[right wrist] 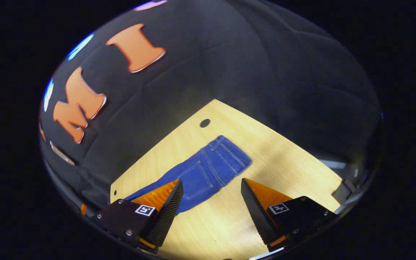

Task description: Grasp the waist and the cuffs of the jeans and fold them to make the two legs overlap; first hold the waist and fold one-third of the jeans toward the cuffs, then hold the cuffs and fold the remaining one-third in the same direction to finish folding.

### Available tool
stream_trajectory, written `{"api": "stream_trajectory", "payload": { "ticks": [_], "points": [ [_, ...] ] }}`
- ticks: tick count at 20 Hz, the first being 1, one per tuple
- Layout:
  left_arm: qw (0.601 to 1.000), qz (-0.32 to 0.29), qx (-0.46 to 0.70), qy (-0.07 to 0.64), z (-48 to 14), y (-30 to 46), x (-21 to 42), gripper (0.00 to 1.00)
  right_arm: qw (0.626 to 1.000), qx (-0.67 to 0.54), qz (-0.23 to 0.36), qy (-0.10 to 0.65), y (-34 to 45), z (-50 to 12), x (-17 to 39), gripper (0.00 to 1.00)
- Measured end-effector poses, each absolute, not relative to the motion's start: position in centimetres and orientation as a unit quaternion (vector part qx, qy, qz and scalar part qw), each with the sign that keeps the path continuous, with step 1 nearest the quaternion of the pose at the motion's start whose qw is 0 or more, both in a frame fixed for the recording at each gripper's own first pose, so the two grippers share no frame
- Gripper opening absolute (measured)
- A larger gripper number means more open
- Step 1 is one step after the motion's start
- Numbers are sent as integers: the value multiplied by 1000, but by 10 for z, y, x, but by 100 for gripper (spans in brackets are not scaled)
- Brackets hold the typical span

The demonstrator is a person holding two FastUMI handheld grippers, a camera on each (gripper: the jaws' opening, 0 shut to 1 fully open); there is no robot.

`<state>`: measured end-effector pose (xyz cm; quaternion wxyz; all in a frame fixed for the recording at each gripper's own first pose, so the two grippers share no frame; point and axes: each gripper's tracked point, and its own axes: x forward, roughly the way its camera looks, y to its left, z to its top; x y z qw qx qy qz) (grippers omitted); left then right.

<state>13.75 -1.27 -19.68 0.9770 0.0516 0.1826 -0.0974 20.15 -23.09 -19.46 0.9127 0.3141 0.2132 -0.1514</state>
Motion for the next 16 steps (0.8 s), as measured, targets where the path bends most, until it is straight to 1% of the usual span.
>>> {"api": "stream_trajectory", "payload": {
  "ticks": [2,3,5,10,14,16],
  "points": [
    [978,-79,46,186,-198,-10,118,100,892,348,-179,224,-258,-221,206,98],
    [979,-62,50,190,-199,-4,109,100,884,366,-184,226,-268,-232,213,98],
    [980,-51,46,186,-193,-7,98,100,869,401,-181,227,-278,-248,231,98],
    [981,-29,55,183,-183,-18,86,100,858,423,-178,232,-286,-268,280,98],
    [982,-24,62,179,-177,-24,81,100,851,429,-184,242,-283,-285,300,98],
    [982,-15,54,178,-174,-20,80,100,849,441,-180,229,-276,-280,316,98]
  ]
}}
